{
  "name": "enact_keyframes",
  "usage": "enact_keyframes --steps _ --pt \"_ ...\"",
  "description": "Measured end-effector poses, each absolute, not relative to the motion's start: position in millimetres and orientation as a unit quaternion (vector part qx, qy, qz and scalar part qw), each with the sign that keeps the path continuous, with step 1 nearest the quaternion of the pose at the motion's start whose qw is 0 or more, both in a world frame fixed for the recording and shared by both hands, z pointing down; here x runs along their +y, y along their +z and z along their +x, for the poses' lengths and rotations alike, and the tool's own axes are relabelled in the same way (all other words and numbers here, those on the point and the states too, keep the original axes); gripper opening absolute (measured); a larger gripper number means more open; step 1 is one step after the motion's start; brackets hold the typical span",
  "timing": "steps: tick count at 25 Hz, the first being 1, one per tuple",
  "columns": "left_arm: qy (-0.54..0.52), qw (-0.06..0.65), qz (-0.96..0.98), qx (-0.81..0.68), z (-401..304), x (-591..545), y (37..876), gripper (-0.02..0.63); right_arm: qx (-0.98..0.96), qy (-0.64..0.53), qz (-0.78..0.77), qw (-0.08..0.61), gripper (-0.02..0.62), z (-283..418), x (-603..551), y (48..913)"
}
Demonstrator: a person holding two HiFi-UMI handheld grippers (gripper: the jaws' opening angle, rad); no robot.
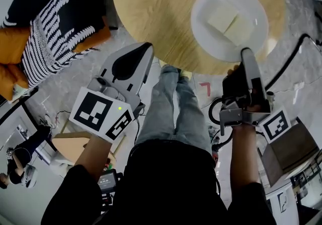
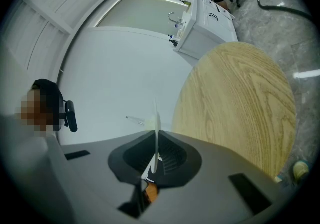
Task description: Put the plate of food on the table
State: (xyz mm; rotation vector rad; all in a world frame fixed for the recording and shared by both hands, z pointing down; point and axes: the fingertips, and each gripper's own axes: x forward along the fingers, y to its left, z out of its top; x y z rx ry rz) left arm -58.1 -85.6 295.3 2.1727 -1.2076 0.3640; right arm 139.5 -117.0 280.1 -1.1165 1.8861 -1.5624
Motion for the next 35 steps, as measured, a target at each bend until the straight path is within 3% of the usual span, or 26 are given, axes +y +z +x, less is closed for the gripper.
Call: enact_keyframes --steps 35 --pt "0.152 0.357 0.807 -0.445 -53.7 -84.3 365.4 0.008 0.648 -0.595 -0.427 0.212 0.020 146.9 -113.0 351.9"
